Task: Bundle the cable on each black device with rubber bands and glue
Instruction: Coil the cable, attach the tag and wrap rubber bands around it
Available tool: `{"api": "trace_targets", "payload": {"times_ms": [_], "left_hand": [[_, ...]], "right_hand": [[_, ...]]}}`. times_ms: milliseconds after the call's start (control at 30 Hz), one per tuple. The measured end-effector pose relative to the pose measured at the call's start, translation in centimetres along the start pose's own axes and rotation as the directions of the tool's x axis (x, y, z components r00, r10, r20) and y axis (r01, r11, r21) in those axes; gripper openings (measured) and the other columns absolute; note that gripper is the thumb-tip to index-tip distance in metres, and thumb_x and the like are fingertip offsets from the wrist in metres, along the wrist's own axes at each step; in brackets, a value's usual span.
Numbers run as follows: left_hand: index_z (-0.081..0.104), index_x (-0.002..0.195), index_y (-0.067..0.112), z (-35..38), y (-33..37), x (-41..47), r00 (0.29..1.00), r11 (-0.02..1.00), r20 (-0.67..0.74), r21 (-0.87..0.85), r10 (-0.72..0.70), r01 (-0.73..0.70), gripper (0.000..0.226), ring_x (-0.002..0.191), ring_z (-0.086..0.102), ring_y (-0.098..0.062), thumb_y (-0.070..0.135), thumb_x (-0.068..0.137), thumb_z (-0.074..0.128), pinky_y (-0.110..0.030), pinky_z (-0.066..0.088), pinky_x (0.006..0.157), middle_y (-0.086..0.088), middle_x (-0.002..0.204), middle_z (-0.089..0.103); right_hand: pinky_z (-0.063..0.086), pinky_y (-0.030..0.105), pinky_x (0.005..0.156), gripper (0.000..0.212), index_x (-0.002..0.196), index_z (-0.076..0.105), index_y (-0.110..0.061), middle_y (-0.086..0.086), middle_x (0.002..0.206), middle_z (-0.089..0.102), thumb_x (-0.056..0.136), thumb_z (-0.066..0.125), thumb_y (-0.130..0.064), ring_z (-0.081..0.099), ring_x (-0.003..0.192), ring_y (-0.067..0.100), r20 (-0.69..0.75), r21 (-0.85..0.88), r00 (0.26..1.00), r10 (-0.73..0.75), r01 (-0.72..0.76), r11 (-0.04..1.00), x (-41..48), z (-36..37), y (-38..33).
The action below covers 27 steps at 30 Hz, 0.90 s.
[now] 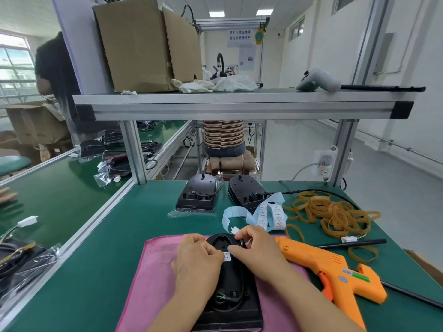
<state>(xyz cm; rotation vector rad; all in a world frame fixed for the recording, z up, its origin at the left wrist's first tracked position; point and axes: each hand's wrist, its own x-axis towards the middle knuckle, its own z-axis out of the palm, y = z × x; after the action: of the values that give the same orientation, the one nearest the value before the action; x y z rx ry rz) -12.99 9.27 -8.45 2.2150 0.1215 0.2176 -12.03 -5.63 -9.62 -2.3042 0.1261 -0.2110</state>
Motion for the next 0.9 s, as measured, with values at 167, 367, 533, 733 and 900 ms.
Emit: {"api": "trace_targets", "payload": {"times_ms": [167, 367, 533, 733, 900], "left_hand": [[0.056, 0.078, 0.027, 0.2, -0.3, 0.1, 0.996, 0.994, 0.013, 0.066, 0.088, -0.089, 0.018, 0.094, 0.050, -0.006, 0.029, 0.078, 0.073, -0.036, 0.047, 0.089, 0.016, 0.098, 0.042], [0.047, 0.104, 0.025, 0.6, -1.2, 1.3, 0.995, 1.000, 0.095, 0.031, 0.005, -0.008, 0.036, 0.107, 0.045, -0.014, 0.041, 0.082, 0.072, -0.030, 0.040, 0.086, 0.009, 0.106, 0.044], [0.049, 0.098, 0.026, 0.9, -1.4, 1.9, 0.994, 0.997, 0.105, 0.066, 0.027, -0.034, 0.019, 0.104, 0.043, -0.016, 0.038, 0.092, 0.063, -0.029, 0.037, 0.081, 0.004, 0.111, 0.050], [0.048, 0.095, 0.030, 0.8, -1.9, 1.9, 0.990, 0.998, 0.139, 0.041, 0.036, -0.042, 0.036, 0.103, 0.043, -0.014, 0.050, 0.078, 0.073, -0.029, 0.038, 0.081, 0.012, 0.100, 0.045], [0.047, 0.088, 0.032, 0.7, -2.0, 1.8, 0.990, 0.999, 0.131, 0.015, 0.050, -0.052, 0.040, 0.100, 0.045, -0.014, 0.052, 0.071, 0.077, -0.029, 0.038, 0.079, 0.013, 0.099, 0.046]], "right_hand": [[0.038, 0.017, 0.064, 0.037, 0.092, 0.053, -0.035, -0.012, 0.098, 0.047, 0.067, 0.080, -0.043, 0.050, 0.083, 0.001, 0.011, 0.006, 1.000, 0.027, -0.027, 1.000, 0.2, 0.6, -0.1], [0.040, 0.020, 0.070, 0.030, 0.095, 0.052, -0.034, -0.012, 0.102, 0.045, 0.074, 0.073, -0.038, 0.050, 0.089, 0.003, 0.012, 0.019, 0.999, 0.032, -0.033, 0.999, 0.1, 0.9, 0.1], [0.042, 0.026, 0.076, 0.023, 0.098, 0.050, -0.033, -0.011, 0.103, 0.044, 0.080, 0.064, -0.032, 0.050, 0.093, 0.007, 0.010, -0.014, 1.000, 0.019, -0.019, 1.000, 0.0, 1.1, -0.1], [0.041, 0.019, 0.072, 0.029, 0.104, 0.054, -0.033, -0.012, 0.103, 0.049, 0.079, 0.068, -0.035, 0.052, 0.088, 0.003, 0.116, 0.043, 0.992, 0.053, -0.059, 0.997, 0.4, 0.0, 0.0], [0.050, 0.027, 0.071, 0.006, 0.087, 0.069, -0.024, -0.009, 0.087, 0.068, 0.087, 0.063, -0.023, 0.061, 0.079, 0.012, -0.121, 0.155, 0.988, 0.098, -0.079, 0.985, 2.5, -4.3, 0.2]]}}
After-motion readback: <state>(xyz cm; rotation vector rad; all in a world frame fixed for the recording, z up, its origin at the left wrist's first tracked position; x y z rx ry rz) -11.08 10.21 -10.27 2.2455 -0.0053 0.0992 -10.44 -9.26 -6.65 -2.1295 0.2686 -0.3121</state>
